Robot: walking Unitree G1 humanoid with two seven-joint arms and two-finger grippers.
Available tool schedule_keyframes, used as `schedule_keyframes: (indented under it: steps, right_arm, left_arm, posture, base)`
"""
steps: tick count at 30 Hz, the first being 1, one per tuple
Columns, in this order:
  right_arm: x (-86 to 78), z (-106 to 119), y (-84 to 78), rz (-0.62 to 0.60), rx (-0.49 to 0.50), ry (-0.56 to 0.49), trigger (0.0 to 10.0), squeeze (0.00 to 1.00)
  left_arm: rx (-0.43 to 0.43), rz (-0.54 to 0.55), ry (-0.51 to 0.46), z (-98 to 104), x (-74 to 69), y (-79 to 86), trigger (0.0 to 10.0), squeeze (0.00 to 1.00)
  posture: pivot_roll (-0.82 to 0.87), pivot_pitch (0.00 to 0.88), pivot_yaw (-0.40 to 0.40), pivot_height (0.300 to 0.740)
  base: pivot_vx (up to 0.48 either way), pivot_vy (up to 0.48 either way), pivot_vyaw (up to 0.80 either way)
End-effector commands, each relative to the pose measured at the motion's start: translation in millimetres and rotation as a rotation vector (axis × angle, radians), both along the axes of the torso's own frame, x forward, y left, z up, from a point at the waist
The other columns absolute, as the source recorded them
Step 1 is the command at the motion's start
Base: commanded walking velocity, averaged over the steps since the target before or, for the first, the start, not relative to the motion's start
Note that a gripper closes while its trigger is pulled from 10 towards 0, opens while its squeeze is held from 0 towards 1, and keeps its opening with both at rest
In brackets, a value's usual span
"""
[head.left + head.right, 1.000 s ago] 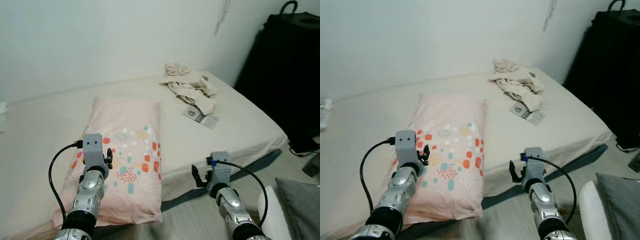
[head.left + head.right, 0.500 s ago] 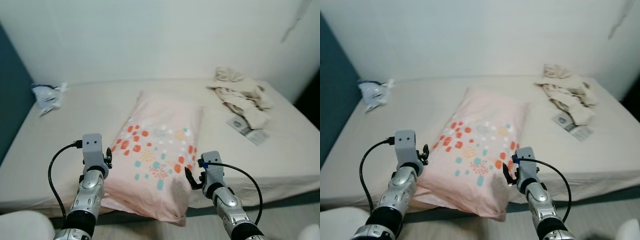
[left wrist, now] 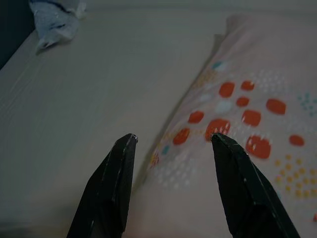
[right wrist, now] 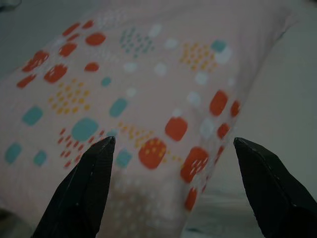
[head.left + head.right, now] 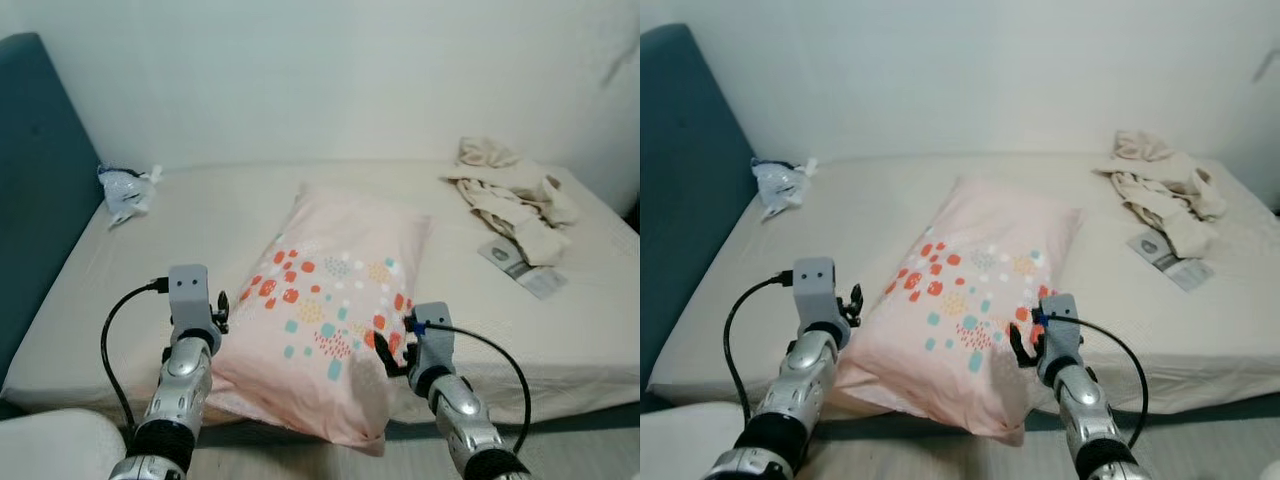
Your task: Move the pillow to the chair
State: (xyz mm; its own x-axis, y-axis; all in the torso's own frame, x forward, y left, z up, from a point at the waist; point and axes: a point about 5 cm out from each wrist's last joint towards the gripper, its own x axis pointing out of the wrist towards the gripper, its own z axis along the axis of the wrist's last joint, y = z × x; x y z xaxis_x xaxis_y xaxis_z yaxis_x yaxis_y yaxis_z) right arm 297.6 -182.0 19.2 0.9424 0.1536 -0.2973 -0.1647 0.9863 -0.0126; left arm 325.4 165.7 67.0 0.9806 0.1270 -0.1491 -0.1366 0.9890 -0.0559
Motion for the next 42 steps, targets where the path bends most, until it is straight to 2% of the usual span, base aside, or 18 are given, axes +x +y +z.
schedule_keyframes:
  steps: [1, 6, 17, 37, 42]
  right_arm:
    - [0.4, 1, 3.0, 0.007, 0.010, -0.008, 10.0, 0.00]
    - [0.4, 1, 3.4, 0.010, 0.012, -0.009, 10.0, 0.00]
    - [1.4, 3, 4.8, 0.019, 0.015, -0.027, 10.0, 0.00]
    - [1.0, 4, 7.6, 0.029, 0.026, -0.034, 10.0, 0.00]
    - [1.0, 3, 9.7, 0.028, 0.032, -0.028, 10.0, 0.00]
  left_arm:
    - [0.000, 0.006, -0.014, 2, -0.2, 1.5, 10.0, 0.00]
    - [-0.038, 0.018, -0.046, 5, -0.3, 1.9, 10.0, 0.00]
    - [-0.032, 0.053, -0.076, 8, -0.7, 7.2, 10.0, 0.00]
    - [-0.027, 0.067, -0.080, 7, -1.2, 12.3, 10.0, 0.00]
    - [-0.025, 0.030, -0.053, 4, -1.0, 9.3, 10.0, 0.00]
  posture:
    - [-0.07, 0.064, -0.011, 0.740]
    - [-0.07, 0.065, -0.012, 0.740]
    - [-0.07, 0.068, -0.013, 0.740]
    - [-0.06, 0.066, -0.015, 0.740]
    - [-0.06, 0.059, -0.013, 0.740]
  base:
    - [0.469, 0.000, 0.00]
    - [0.185, 0.000, 0.00]
    - [0.000, 0.000, 0.00]
    - [0.000, 0.000, 0.00]
    - [0.000, 0.000, 0.00]
